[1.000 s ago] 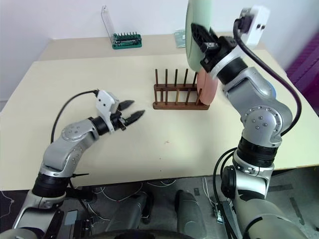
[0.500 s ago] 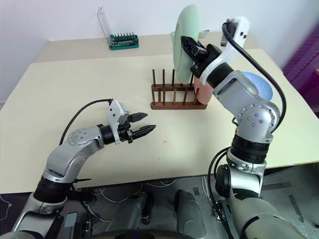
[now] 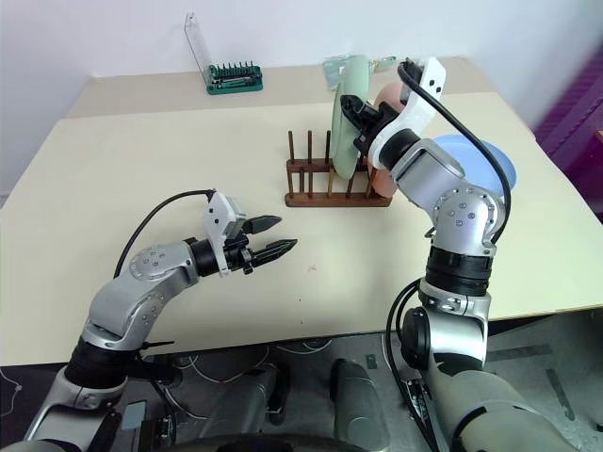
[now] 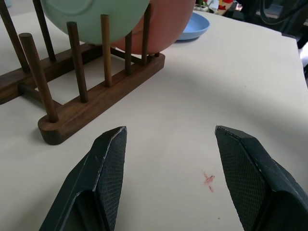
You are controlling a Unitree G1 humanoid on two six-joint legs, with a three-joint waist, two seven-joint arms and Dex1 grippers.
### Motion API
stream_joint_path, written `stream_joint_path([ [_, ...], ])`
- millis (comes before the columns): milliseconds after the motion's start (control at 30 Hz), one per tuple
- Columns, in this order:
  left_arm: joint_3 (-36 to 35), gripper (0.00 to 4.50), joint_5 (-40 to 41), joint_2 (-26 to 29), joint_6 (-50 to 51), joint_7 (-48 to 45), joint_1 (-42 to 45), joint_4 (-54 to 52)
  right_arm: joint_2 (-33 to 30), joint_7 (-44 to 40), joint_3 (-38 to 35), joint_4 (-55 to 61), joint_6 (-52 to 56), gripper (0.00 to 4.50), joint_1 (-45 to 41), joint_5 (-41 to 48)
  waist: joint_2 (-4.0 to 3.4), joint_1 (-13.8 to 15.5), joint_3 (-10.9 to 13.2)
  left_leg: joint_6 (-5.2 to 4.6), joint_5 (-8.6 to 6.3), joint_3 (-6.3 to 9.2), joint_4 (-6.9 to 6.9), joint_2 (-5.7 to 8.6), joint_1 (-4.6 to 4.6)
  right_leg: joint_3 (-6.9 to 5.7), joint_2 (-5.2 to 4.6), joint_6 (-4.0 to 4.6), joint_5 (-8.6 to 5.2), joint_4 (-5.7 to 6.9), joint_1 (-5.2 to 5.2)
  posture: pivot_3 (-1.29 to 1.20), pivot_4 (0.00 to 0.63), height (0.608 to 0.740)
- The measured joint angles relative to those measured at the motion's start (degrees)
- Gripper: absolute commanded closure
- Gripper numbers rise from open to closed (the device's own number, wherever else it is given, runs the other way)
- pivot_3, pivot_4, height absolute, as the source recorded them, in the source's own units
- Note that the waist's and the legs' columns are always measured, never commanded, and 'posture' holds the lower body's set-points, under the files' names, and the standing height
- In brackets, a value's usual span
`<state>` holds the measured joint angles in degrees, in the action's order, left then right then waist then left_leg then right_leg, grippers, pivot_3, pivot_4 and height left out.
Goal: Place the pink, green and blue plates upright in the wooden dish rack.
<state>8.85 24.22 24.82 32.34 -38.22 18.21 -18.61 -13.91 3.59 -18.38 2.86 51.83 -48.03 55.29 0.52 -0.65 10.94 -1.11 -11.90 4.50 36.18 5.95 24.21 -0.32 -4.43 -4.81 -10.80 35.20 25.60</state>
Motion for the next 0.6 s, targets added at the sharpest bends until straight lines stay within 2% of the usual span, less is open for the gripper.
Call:
stream_joint_path([
  [167, 0.0, 1.50, -0.1, -0.1, 0.0, 0.0, 0.0, 0.0, -0.5, -1.4, 1.6, -0.1, -1.1, 0.91, -0.5, -2.9, 0.00, 0.0, 0.0, 0.00, 0.00, 0.00, 0.01, 0.00, 0.00, -0.01, 0.01, 0.00, 0.00, 0.00, 0.00, 0.00, 0.150, 0.731],
  [400, 0.5, 1.50, -0.1, -0.3, 0.0, 0.0, 0.0, 0.0, -4.4, -5.9, 5.5, 0.2, -2.7, 0.91, -2.2, -9.2, 0.00, 0.0, 0.0, 0.00, 0.00, 0.00, 0.01, 0.00, 0.00, -0.01, 0.01, 0.00, 0.00, 0.00, -0.01, 0.00, 0.150, 0.731],
  [600, 0.9, 1.50, -0.1, -0.6, 0.0, 0.0, 0.1, 0.0, -14.8, -16.8, 11.8, 2.5, -7.9, 0.91, -2.2, -18.1, 0.00, 0.1, 0.0, 0.00, 0.00, -0.01, 0.02, 0.01, 0.01, -0.03, 0.00, -0.02, -0.01, -0.03, -0.04, 0.00, 0.150, 0.731],
])
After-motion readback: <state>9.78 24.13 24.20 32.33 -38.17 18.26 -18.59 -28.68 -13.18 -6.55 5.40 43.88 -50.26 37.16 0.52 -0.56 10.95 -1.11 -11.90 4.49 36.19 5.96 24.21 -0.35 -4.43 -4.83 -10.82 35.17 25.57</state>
